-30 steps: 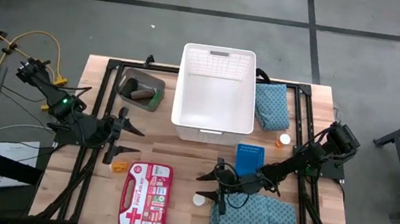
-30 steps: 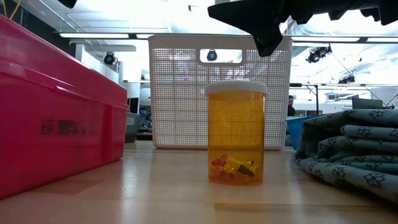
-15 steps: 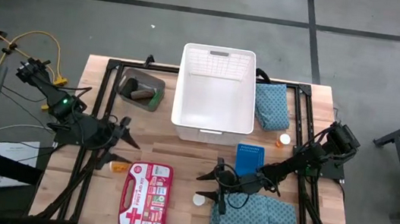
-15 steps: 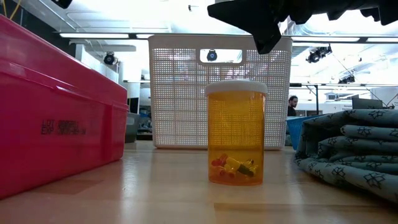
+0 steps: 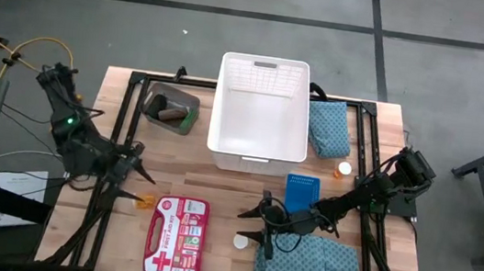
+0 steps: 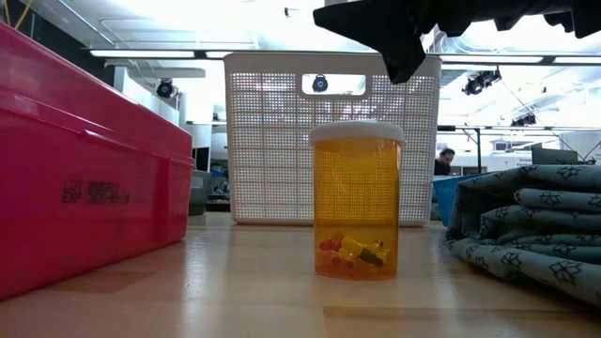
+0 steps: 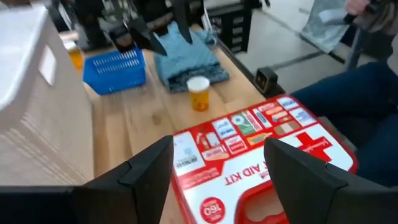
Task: Pick & place medical supplies in basket/bin
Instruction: Put the middle orange pill bottle into the blue bin
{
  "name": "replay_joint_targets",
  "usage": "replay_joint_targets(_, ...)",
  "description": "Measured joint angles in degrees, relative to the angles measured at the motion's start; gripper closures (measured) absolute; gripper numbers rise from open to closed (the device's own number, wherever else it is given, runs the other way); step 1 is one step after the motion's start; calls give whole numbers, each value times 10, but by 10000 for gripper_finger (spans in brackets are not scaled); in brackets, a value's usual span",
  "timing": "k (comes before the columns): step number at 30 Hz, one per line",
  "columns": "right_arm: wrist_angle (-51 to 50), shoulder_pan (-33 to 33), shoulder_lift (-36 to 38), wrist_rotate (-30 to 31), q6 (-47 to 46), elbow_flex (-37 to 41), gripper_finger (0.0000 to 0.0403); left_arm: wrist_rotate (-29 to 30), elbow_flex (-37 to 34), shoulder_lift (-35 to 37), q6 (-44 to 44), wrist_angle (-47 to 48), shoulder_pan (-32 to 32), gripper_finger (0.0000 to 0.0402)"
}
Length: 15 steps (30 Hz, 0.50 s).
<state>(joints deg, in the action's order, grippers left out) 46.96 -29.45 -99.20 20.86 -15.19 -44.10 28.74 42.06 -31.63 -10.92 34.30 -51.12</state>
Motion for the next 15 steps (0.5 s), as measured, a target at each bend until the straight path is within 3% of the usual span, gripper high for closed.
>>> replay_joint_targets(6,0,0,0,0,0,0,196,44,-47,94,31,-12,-21,160)
replay_joint_targets(15,0,0,0,0,-1,0,196,45,-129,240,66,-59,-20,160)
